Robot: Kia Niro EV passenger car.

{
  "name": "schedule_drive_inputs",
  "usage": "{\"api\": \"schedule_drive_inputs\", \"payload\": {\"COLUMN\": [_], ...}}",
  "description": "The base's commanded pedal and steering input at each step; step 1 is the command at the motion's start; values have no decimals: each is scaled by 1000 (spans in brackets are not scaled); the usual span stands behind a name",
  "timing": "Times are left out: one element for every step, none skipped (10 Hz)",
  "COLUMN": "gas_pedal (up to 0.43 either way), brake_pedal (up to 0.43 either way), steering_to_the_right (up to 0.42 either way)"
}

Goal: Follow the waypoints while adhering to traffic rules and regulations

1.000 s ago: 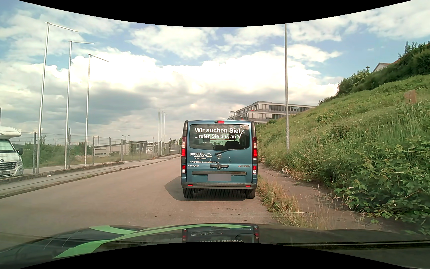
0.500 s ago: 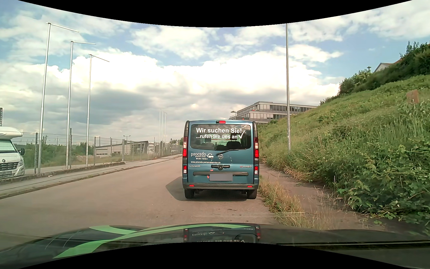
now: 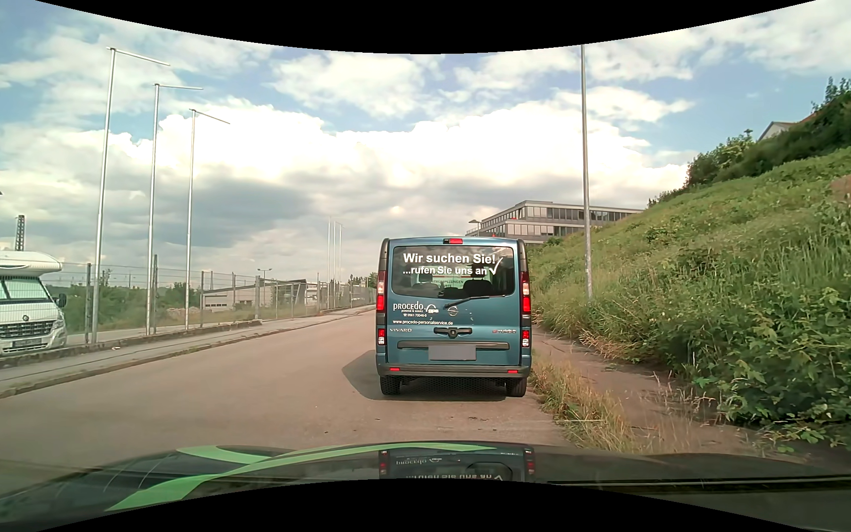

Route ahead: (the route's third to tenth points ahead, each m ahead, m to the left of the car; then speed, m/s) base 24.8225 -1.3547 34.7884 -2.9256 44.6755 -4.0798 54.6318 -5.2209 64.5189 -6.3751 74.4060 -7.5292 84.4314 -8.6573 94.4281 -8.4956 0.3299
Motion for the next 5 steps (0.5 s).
{"api": "schedule_drive_inputs", "payload": {"gas_pedal": [0, 0, 0, 0, 0], "brake_pedal": [0, 0, 0, 0, 0], "steering_to_the_right": [-972, -972, -972, -971, -972]}}
